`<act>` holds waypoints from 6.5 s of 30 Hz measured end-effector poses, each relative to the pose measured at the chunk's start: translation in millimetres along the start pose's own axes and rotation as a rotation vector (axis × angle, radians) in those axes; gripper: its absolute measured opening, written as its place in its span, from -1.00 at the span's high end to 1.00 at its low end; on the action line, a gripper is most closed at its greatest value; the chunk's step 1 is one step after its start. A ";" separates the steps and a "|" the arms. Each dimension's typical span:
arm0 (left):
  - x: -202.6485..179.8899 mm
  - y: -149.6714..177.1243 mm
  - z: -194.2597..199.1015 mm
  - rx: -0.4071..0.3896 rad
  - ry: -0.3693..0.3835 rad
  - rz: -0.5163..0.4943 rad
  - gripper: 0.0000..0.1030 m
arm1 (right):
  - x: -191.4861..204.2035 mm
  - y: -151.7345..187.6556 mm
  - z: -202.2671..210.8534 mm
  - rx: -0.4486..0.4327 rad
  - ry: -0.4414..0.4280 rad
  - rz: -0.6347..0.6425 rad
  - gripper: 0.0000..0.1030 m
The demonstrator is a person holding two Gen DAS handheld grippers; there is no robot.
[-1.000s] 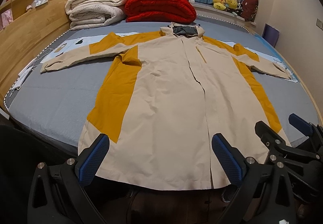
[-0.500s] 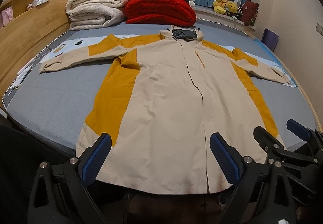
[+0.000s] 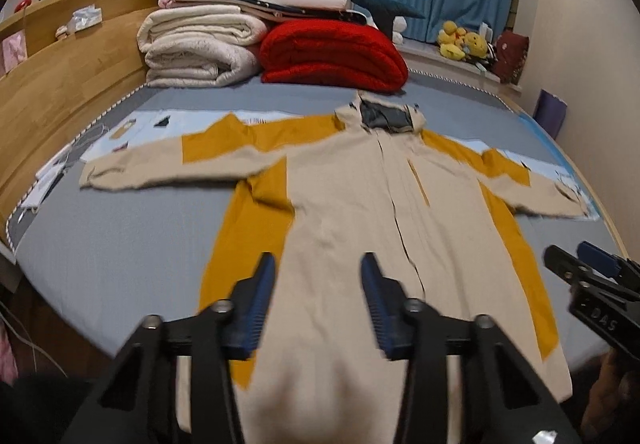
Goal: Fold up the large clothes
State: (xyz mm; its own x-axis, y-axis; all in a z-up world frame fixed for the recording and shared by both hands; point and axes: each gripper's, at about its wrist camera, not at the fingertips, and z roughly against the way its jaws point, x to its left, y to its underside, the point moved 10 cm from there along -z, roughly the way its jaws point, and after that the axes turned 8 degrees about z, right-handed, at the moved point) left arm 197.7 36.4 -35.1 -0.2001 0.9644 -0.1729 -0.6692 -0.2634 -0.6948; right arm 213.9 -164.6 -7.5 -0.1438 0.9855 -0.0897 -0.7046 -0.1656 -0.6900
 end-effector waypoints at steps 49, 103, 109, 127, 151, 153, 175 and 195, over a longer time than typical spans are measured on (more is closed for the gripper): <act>504.8 -96.9 -286.2 0.023 -0.377 1.038 -0.06 | -33.4 -131.0 -261.3 0.206 0.023 -0.009 -0.03; 95.9 -170.0 -250.4 0.198 -0.005 0.346 0.33 | 32.5 -146.9 -276.4 0.124 -0.290 -0.053 0.32; 125.5 -185.8 -254.1 0.191 -0.047 0.415 0.33 | 104.5 -146.9 -285.5 0.080 -0.298 0.155 0.32; 181.6 -200.7 -248.5 0.178 -0.072 0.567 0.31 | 253.0 -134.4 -379.5 0.171 -0.255 0.479 -0.01; 120.5 -189.2 -266.5 0.236 -0.035 0.321 0.31 | -62.0 -160.1 -278.5 0.057 -0.165 -0.249 1.00; 108.1 -182.3 -272.7 0.264 -0.023 0.272 0.31 | -83.4 -156.0 -287.2 0.090 -0.169 -0.319 1.00; 48.4 -183.0 -265.8 0.230 -0.007 0.112 0.29 | -47.4 -74.9 -382.1 0.356 -0.268 -0.492 -0.25; 65.7 -184.5 -277.4 0.242 -0.024 0.156 0.29 | -70.0 -145.0 -339.9 0.096 -0.181 -0.394 0.94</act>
State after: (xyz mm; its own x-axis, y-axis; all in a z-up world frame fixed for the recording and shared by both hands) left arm 506.6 154.8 -111.9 -0.3296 0.9115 -0.2460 -0.7795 -0.4097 -0.4738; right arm 562.4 -197.2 -145.3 0.0352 0.9534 0.2997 -0.7899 0.2103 -0.5761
